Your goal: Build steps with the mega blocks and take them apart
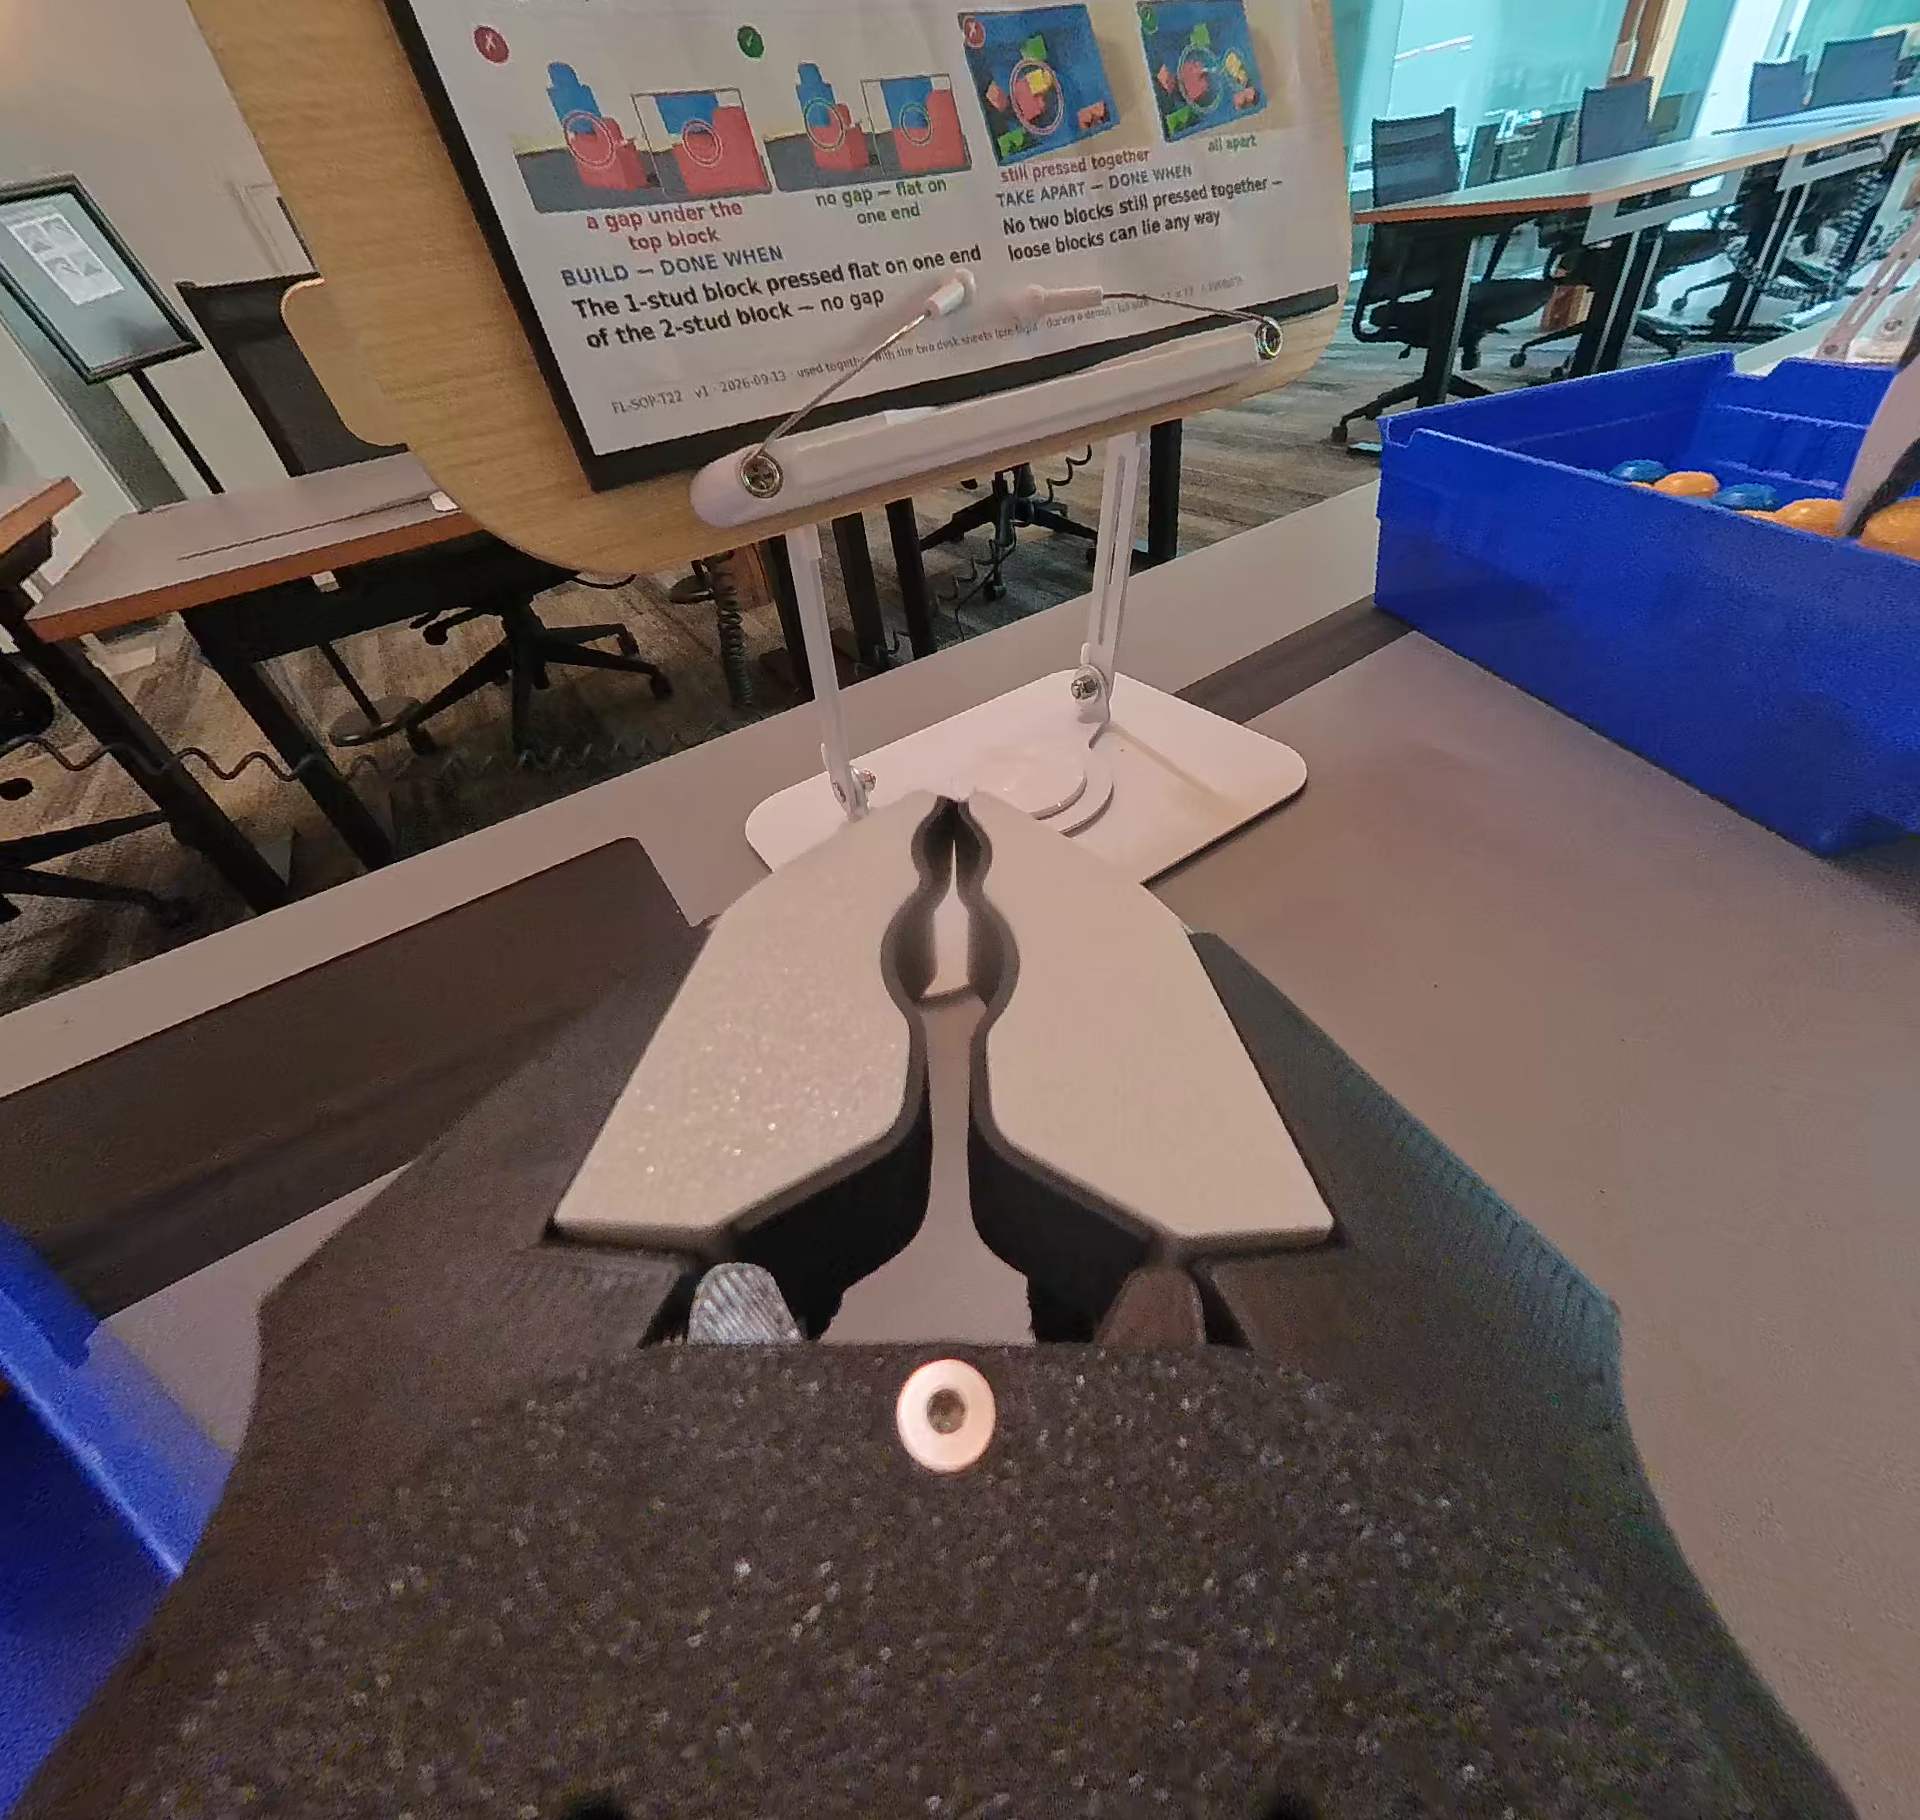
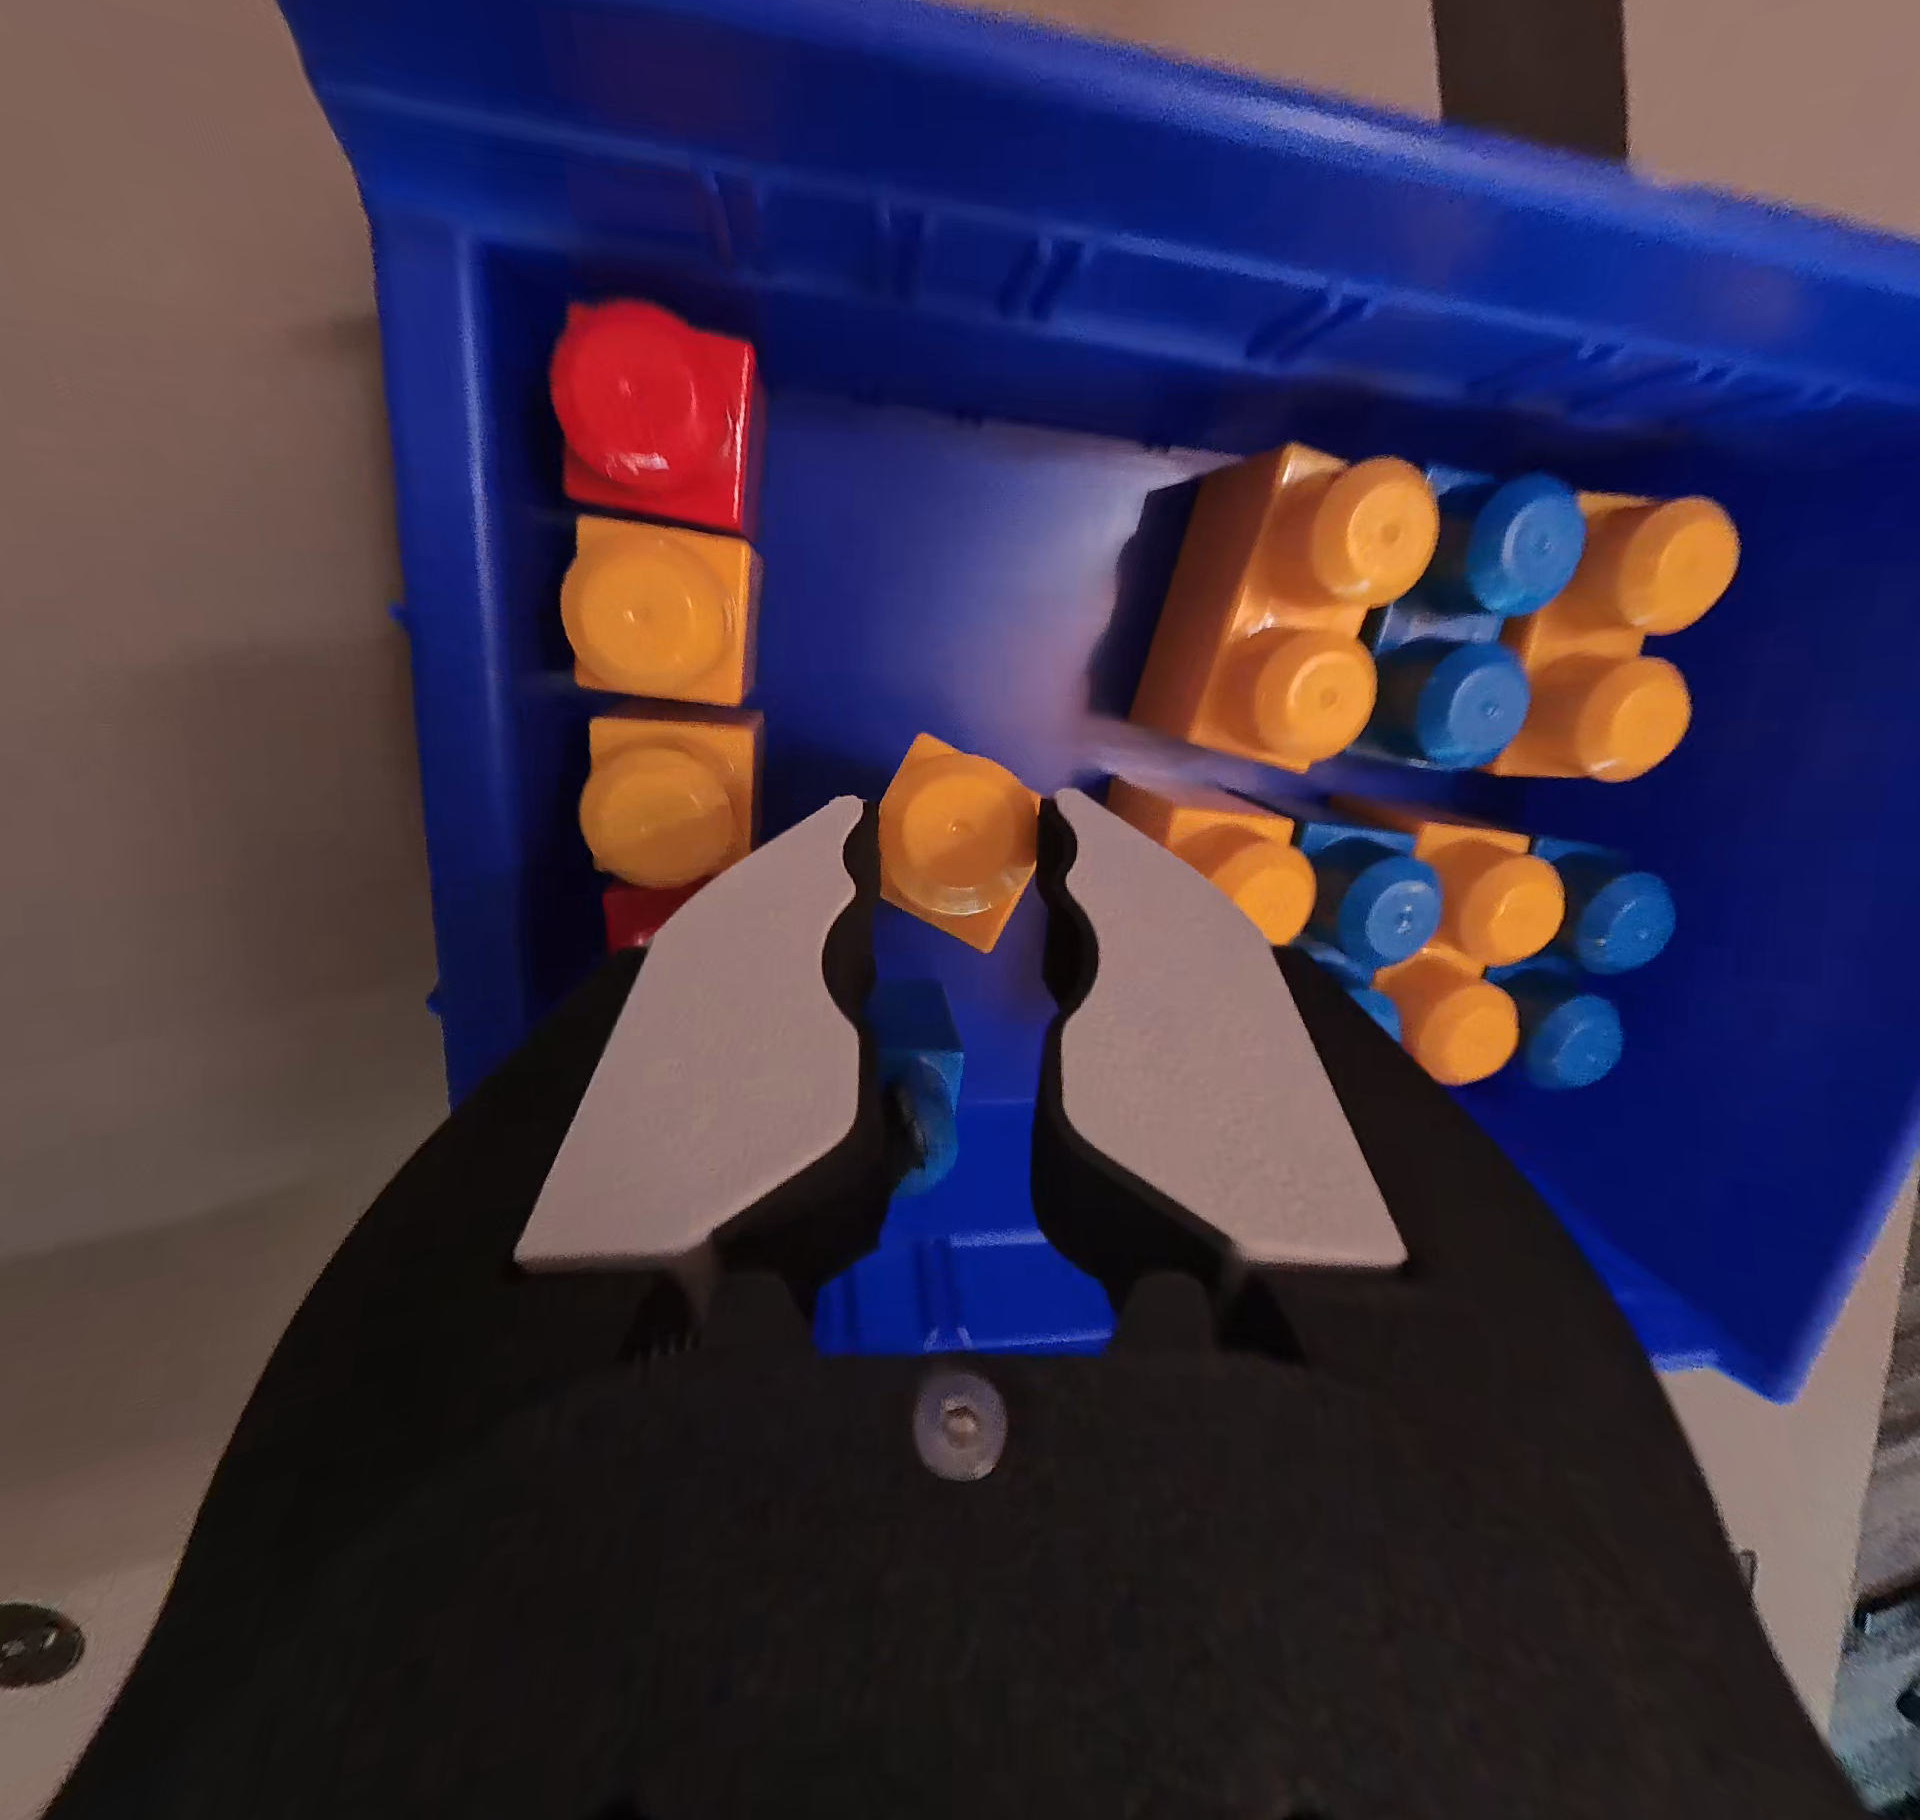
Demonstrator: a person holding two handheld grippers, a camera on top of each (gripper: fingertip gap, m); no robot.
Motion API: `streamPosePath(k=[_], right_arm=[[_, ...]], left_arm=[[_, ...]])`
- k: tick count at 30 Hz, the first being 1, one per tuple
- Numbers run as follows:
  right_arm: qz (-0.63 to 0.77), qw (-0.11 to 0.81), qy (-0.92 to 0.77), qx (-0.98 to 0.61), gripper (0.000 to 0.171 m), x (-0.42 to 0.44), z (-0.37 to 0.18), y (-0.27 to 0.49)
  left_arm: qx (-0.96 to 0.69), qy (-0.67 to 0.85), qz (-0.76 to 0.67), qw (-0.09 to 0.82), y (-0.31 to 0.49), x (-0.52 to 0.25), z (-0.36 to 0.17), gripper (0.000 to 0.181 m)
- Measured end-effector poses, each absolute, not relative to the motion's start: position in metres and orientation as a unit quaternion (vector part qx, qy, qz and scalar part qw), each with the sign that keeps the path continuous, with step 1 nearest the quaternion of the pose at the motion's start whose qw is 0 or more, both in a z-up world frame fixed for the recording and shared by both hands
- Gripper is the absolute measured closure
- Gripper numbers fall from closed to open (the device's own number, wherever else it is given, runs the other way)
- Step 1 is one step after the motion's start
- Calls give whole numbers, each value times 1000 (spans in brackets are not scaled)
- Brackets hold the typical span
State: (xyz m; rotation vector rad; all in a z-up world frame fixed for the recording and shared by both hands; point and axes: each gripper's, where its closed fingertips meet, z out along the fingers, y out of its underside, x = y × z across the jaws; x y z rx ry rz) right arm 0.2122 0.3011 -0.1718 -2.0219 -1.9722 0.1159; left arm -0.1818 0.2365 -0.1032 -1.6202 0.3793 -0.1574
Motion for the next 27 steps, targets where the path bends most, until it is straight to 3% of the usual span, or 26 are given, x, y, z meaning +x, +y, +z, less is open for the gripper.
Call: streamPosePath(k=[27], right_arm=[[34, 73, -708, -701, 142, 240, -194, 296]], left_arm=[[-724, 178, -70, 663, 238, -178, -111, 181]])
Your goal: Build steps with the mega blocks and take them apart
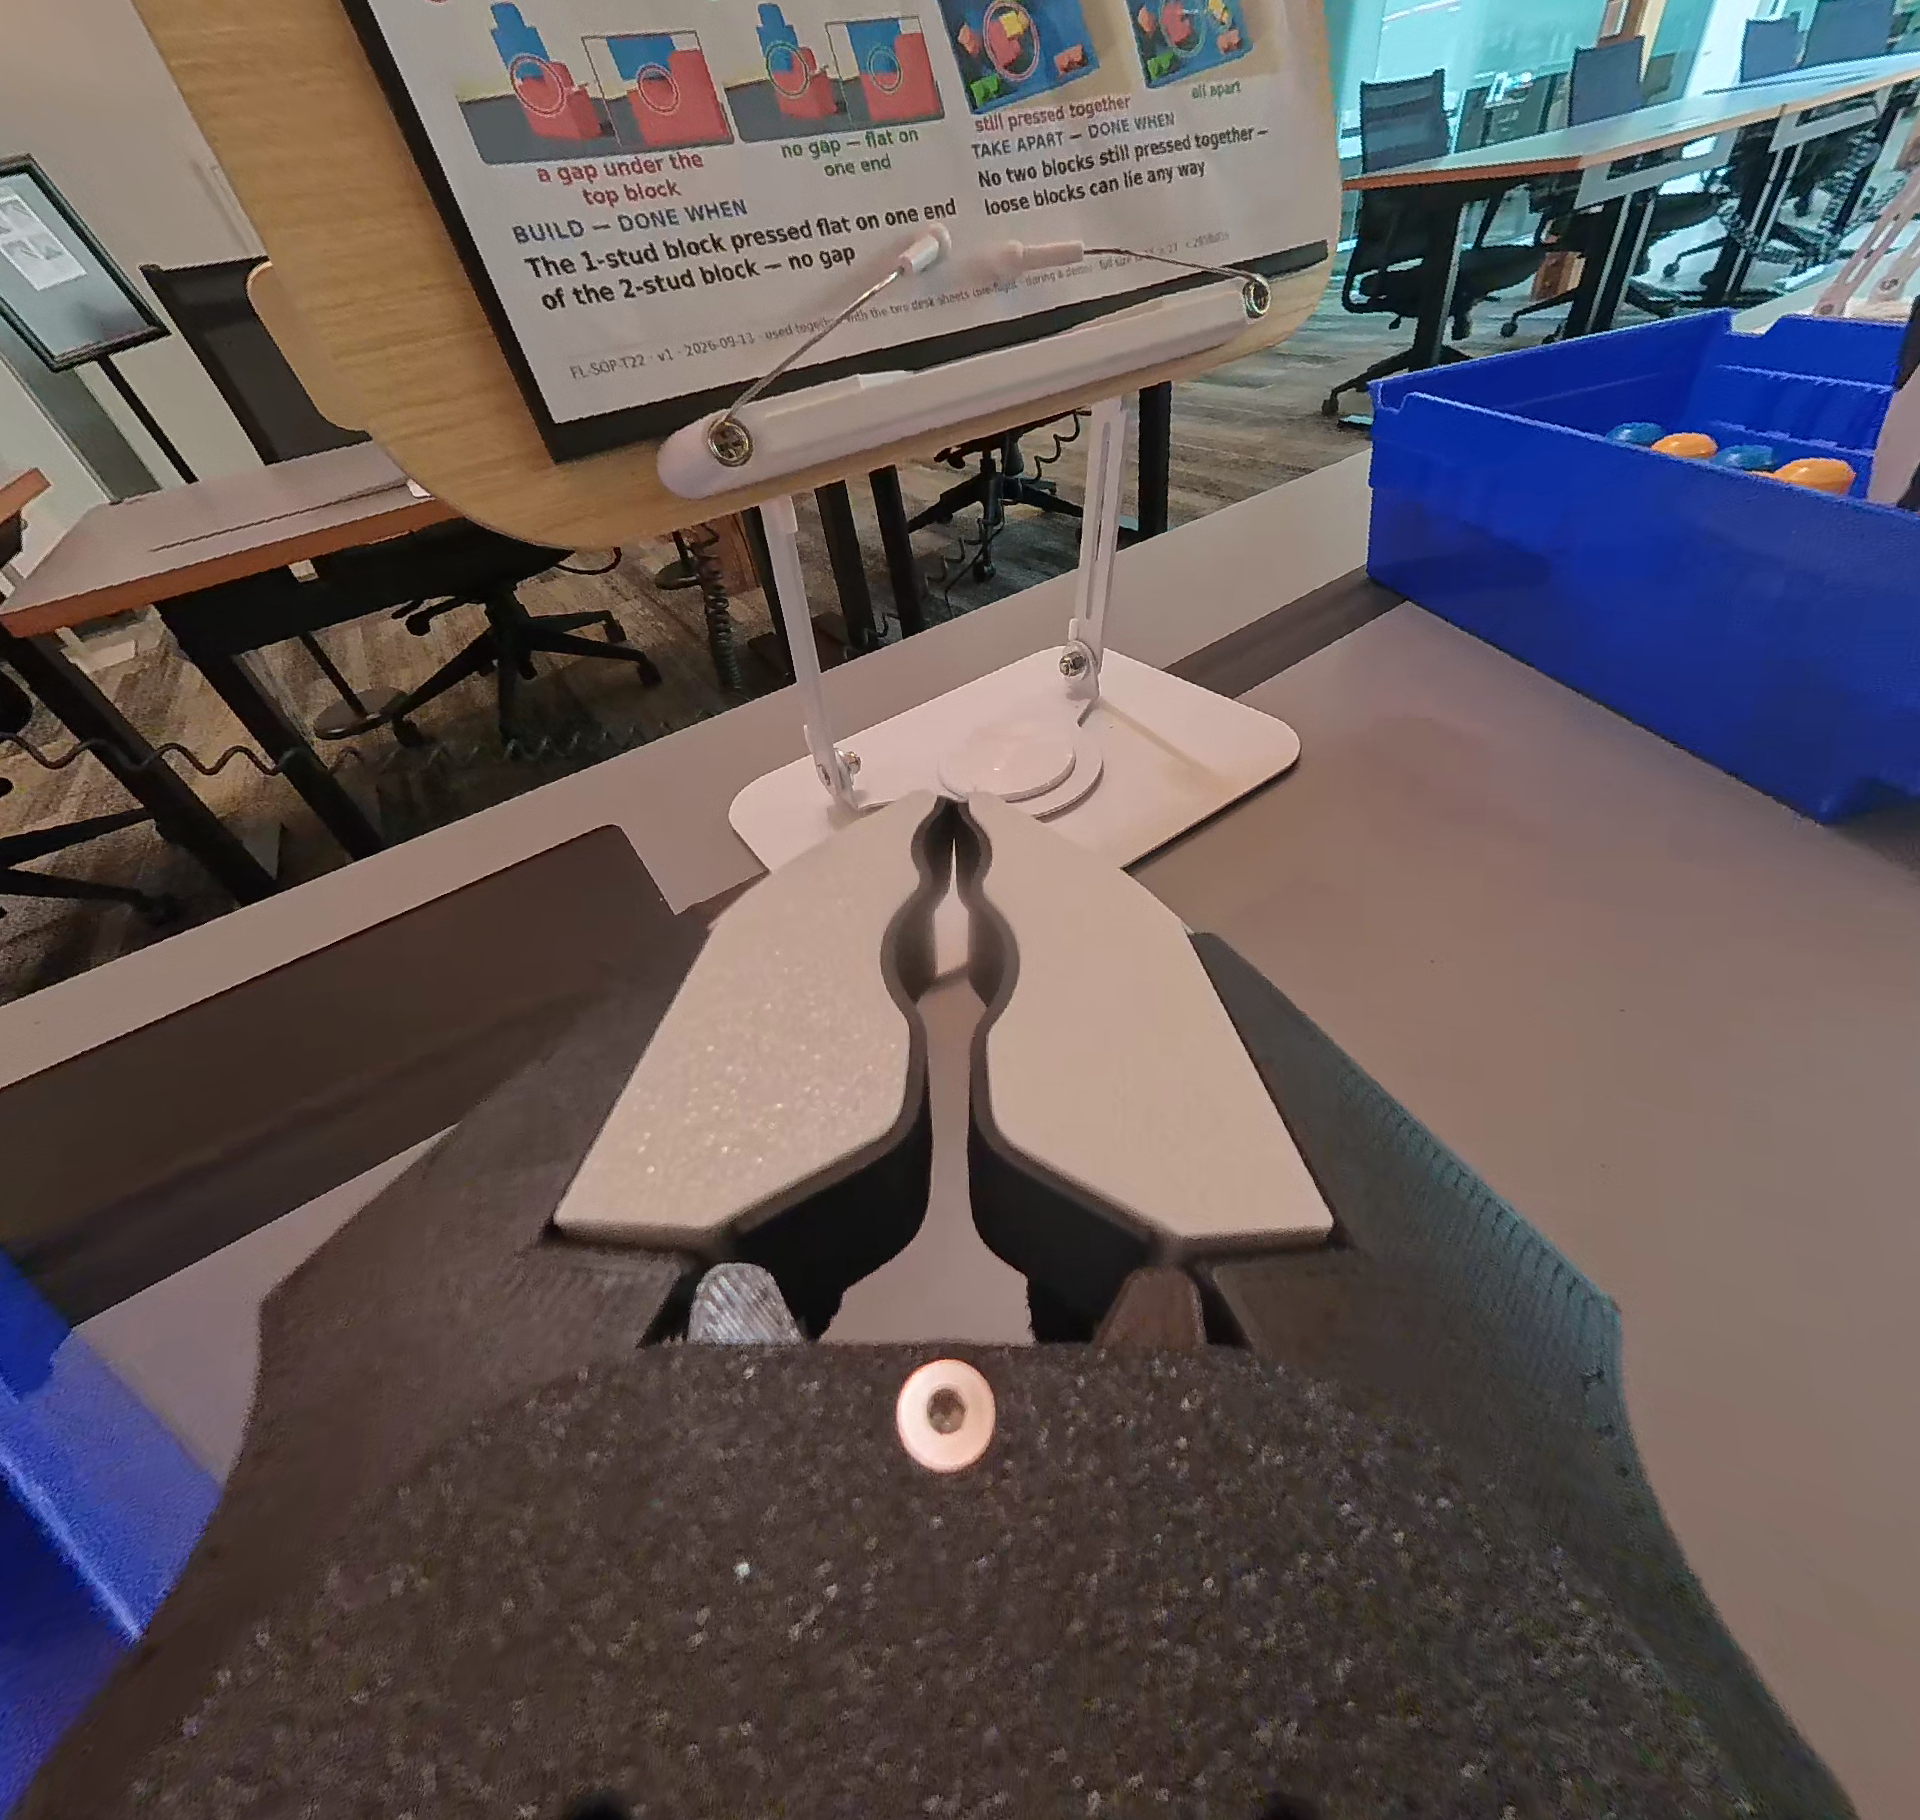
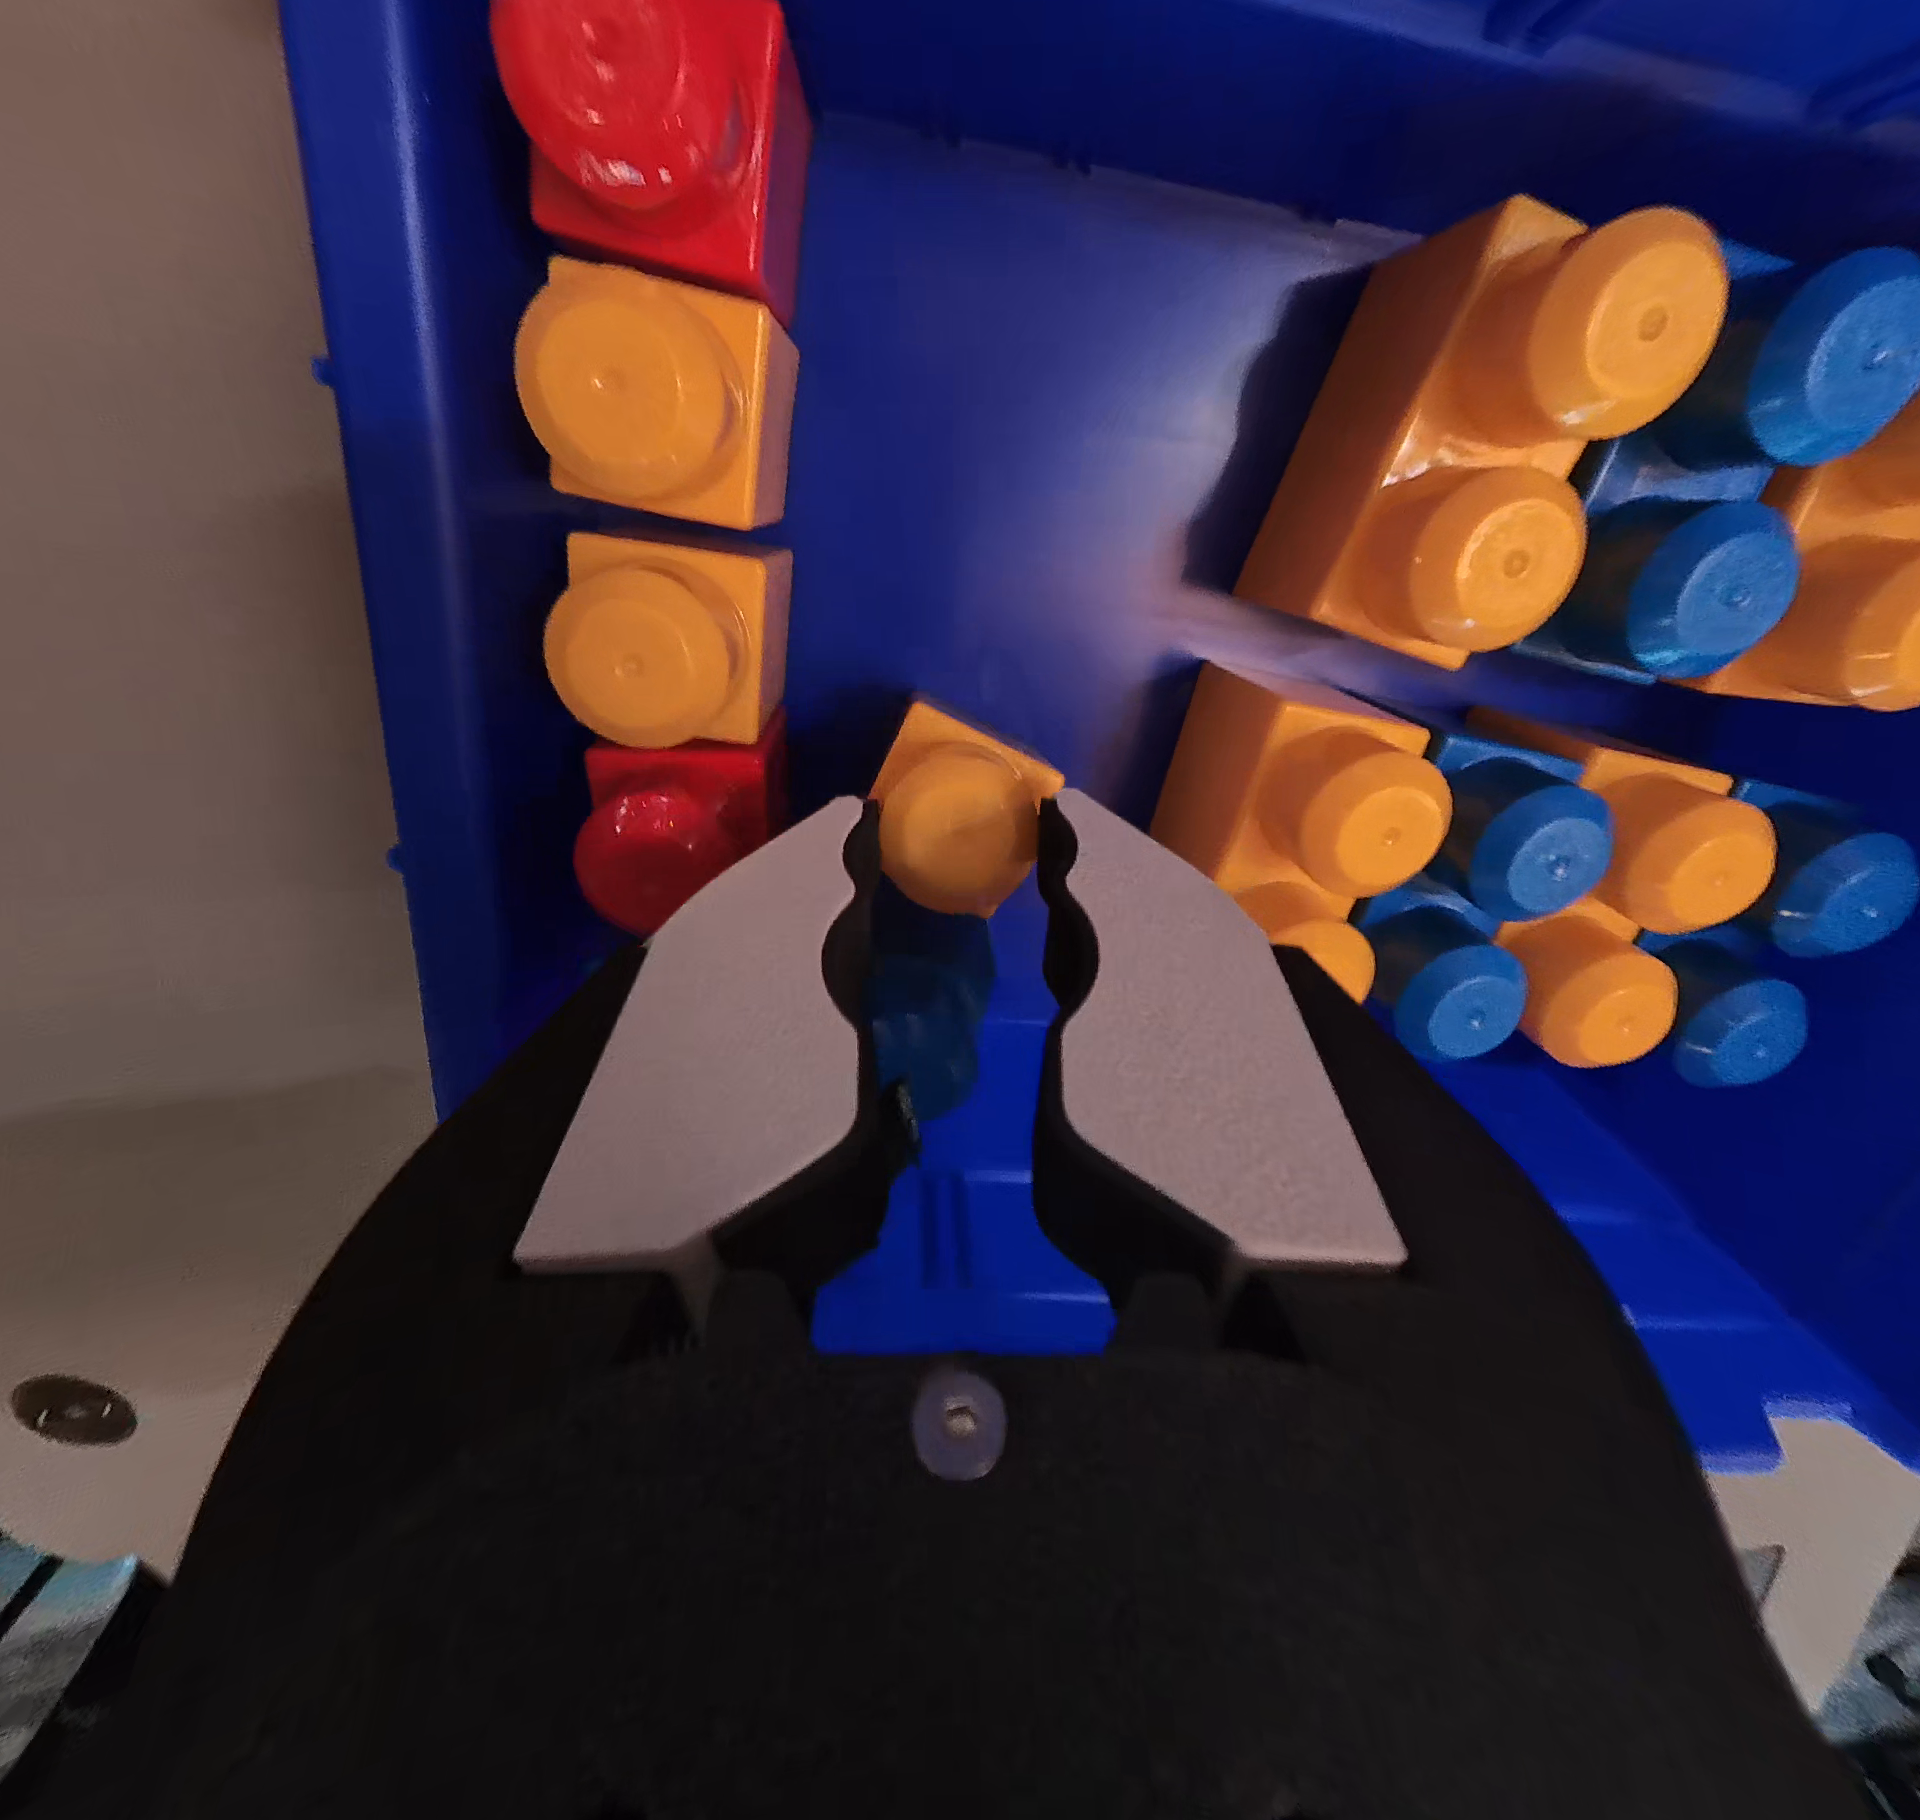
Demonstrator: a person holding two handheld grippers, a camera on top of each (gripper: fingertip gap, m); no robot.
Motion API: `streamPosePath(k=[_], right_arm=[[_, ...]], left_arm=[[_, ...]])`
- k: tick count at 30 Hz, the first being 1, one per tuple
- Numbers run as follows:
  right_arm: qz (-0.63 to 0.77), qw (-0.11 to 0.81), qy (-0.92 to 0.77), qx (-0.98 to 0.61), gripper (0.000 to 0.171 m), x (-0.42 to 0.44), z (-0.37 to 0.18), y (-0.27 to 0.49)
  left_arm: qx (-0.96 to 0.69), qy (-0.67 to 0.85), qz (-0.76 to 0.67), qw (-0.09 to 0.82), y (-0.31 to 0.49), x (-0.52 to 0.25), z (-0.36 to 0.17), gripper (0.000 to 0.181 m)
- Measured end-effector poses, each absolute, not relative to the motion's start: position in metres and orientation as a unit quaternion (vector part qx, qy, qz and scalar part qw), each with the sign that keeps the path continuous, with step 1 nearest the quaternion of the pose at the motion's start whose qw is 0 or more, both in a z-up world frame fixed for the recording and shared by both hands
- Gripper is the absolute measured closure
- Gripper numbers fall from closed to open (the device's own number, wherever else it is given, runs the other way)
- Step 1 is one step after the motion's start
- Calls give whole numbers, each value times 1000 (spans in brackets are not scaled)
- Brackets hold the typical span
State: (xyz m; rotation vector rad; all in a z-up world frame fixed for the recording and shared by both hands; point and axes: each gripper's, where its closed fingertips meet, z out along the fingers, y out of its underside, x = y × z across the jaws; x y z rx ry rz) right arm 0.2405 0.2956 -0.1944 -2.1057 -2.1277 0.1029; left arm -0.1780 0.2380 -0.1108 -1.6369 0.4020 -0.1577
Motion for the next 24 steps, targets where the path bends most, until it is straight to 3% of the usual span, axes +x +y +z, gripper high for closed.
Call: streamPosePath(k=[24], right_arm=[[-119, -49, -797, -590, 142, 256, -196, 295]], left_arm=[[-726, 184, -71, 659, 238, -176, -113, 181]])
